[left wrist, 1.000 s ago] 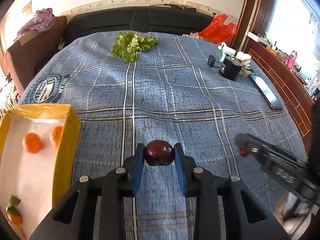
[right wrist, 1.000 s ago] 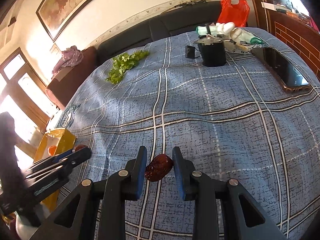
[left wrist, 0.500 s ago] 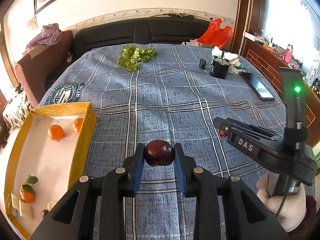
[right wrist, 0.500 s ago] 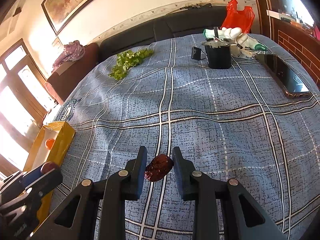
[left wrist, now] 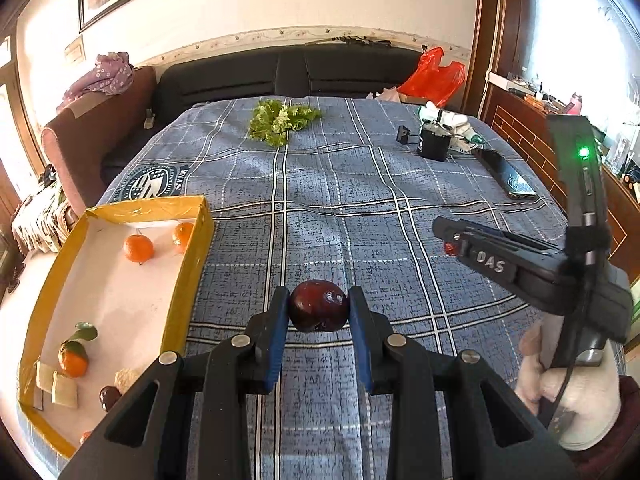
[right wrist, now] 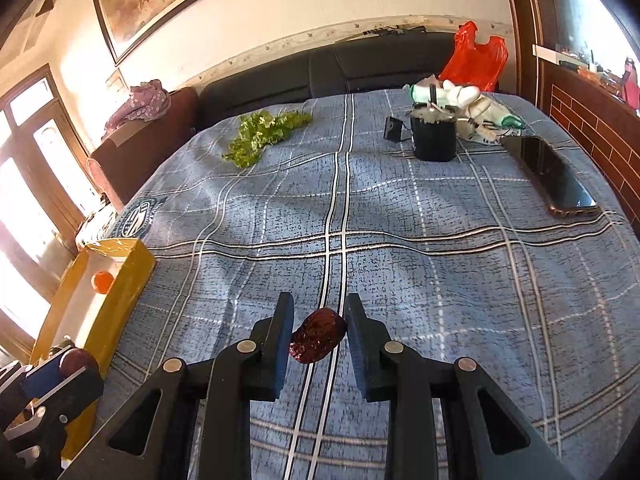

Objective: Organize fruits
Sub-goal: 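Carry the plum and red date toward the yellow tray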

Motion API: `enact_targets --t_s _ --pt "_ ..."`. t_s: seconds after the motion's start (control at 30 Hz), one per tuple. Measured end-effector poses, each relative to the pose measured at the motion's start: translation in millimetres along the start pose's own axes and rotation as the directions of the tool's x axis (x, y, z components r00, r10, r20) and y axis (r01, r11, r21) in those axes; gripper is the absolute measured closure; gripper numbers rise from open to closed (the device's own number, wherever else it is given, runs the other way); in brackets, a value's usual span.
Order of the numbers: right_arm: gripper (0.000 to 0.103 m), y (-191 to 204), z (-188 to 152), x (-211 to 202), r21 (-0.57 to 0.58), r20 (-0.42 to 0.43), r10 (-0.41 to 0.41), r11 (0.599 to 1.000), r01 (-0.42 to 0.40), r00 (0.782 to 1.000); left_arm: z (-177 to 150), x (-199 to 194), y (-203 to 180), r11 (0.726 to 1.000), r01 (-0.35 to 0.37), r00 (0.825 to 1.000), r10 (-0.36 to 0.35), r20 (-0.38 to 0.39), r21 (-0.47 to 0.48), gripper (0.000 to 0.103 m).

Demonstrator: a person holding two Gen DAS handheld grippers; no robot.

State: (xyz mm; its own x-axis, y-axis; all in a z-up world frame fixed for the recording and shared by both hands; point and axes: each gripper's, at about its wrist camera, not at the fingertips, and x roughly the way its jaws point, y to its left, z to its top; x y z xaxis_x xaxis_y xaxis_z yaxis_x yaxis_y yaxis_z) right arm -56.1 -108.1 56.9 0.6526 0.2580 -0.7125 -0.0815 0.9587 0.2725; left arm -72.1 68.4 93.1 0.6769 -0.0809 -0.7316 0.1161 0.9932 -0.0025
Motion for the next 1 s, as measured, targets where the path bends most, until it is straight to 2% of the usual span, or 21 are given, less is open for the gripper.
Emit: enact_targets --t_s 0.43,1.0 --pt "0.074 25.2 -18.7 -67.1 -0.022 0.043 0.075 0.997 -0.074 0.996 -22.9 -32.4 14.6 0.997 0.046 0.999 -0.044 0.023 -0.061 0.074" --pt "0.074 75.8 -48.7 -105.3 -0.108 0.074 0.126 0.987 -0.117 0.989 -42.5 -81.7 50.6 0.984 0.105 0.99 -0.09 0.106 -0.147 0.074"
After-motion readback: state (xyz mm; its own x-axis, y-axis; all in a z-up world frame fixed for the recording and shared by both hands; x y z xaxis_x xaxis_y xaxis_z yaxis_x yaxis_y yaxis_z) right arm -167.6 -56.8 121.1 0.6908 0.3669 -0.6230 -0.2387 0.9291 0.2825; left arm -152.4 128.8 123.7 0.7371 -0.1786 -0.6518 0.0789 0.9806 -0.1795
